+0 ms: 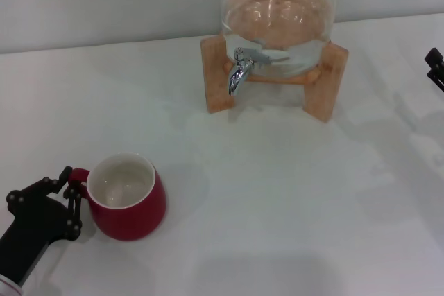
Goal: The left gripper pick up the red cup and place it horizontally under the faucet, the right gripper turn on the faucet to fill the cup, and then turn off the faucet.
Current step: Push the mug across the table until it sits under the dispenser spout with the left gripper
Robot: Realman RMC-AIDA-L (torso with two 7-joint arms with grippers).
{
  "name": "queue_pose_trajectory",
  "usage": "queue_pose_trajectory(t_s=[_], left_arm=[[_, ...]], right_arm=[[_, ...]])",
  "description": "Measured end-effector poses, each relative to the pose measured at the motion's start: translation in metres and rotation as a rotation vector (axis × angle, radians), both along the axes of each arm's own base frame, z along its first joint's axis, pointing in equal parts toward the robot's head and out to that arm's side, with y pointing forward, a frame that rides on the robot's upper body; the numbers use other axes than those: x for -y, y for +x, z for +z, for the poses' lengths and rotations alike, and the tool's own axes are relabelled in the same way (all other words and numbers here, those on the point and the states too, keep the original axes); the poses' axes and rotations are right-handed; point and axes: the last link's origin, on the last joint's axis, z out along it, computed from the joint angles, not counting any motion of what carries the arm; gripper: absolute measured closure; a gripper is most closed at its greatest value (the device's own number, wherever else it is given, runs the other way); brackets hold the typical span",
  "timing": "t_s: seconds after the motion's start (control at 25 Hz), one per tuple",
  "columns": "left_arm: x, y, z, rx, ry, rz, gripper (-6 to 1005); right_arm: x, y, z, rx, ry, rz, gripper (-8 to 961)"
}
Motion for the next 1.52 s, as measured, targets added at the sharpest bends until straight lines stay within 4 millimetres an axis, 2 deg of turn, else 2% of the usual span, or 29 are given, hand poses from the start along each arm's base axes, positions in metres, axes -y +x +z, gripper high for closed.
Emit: queue_pose_trajectory(t_s=[0.36,0.68,0.84,1.52], left_arm=[[-0.017,0.009,0.003,0.047,-0.003,-0.010,910],[-0.049,0.016,0.008,0.098,-0.055,0.024,910],[-0.063,0.023,0.005,0.088,-0.084,0.023,910],[-0.098,0.049,-0.007,0.028,-0.158,0.003,909]], right_arm=[[0.000,-0.001,-0.002,-0.004,-0.013,0.007,80],[-0.002,-0.005,-0.003,-0.027,-0.027,0.025,81],[-0.004,-0.007,-0.003,-0.036,-0.030,0.035,81],[-0.010,-0.016,-0.002,-0.036,-0.026,0.082,81]])
